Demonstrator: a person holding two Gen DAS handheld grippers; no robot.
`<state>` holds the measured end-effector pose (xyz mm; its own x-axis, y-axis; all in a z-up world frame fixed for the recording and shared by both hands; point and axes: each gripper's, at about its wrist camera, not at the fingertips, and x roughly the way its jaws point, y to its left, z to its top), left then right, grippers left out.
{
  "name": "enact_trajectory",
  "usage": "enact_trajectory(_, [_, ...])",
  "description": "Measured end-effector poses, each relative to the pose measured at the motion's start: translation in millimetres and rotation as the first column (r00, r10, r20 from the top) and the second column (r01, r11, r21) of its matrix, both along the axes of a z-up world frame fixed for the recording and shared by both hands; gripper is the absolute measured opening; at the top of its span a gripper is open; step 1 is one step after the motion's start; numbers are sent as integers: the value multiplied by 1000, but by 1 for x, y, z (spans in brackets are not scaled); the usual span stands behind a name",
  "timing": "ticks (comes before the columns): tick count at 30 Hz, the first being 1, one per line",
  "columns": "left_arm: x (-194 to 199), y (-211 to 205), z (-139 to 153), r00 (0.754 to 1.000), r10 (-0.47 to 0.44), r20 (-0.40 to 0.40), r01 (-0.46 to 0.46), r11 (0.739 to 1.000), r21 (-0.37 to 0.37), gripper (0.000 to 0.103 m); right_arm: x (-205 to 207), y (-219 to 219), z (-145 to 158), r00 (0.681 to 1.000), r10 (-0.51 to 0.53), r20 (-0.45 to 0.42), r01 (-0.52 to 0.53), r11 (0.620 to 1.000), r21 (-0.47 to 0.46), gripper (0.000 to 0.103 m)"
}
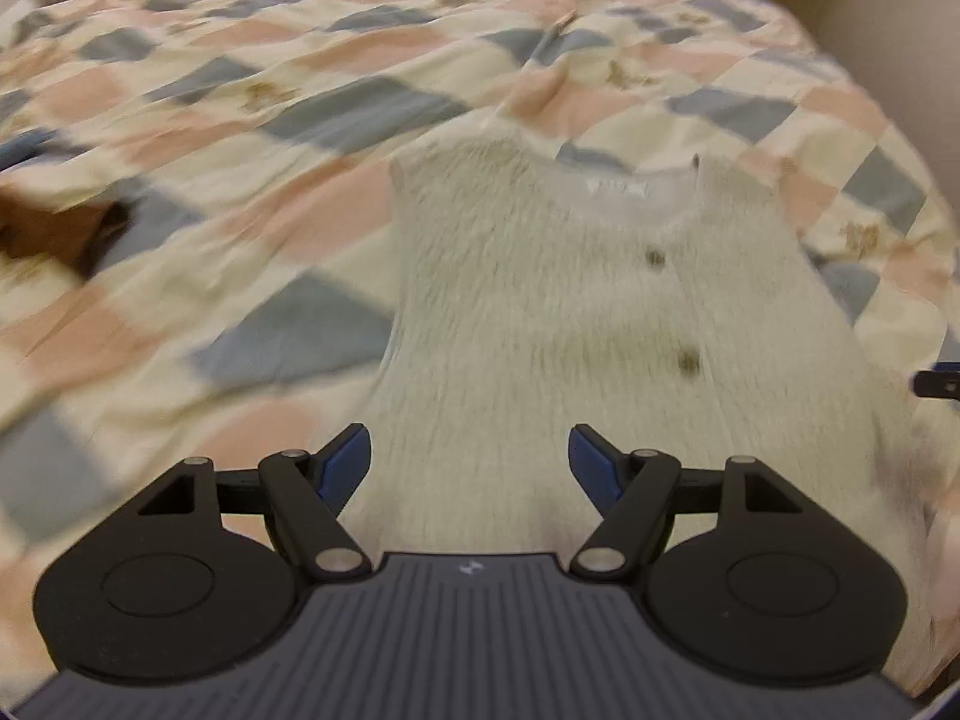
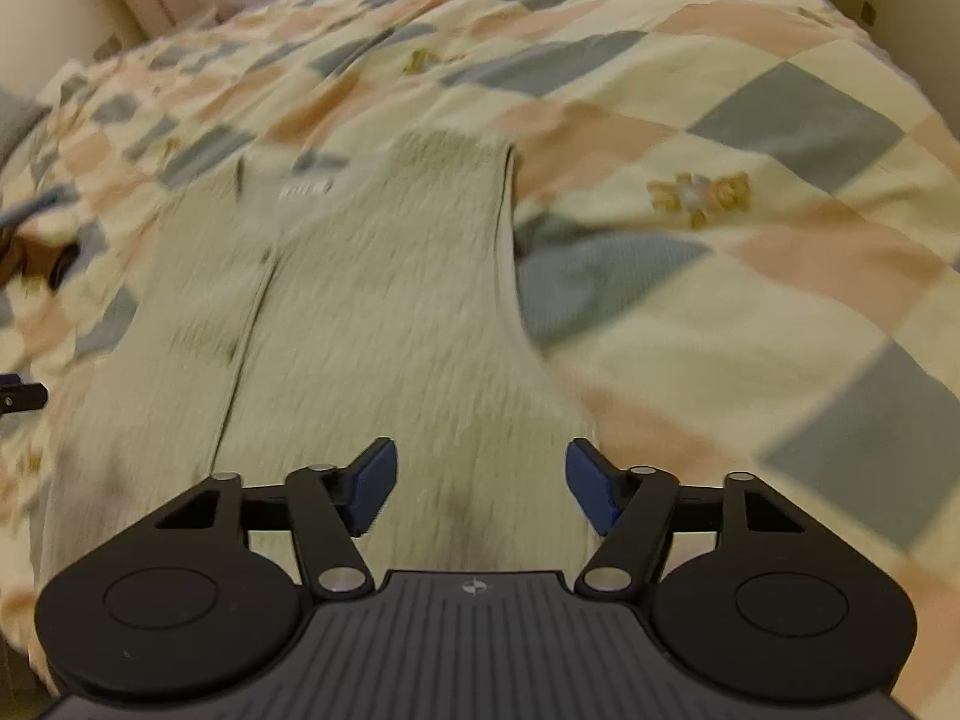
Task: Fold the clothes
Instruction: 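Grasp the vest shoulder straps with the left and right grippers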
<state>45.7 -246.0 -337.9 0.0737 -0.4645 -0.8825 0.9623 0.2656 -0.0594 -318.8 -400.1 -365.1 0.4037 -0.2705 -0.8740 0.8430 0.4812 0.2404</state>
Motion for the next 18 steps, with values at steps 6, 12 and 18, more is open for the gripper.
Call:
enact_trajectory(6, [58,-75,-28,993,-118,-13,117,991,-69,67,23,-74,-32,990,-38,134,42,999,-33,59])
enact_trajectory(12, [107,-132,-49,969,-206,-137,190,974,-120,66,47,-146,-53,983,-48,177,54,998,-29,57])
enact_trajectory(18, [152,-184,-70,917,-285,-280,246,955,-167,66,61,-189,-63,981,-32,193,37,999,-19,57])
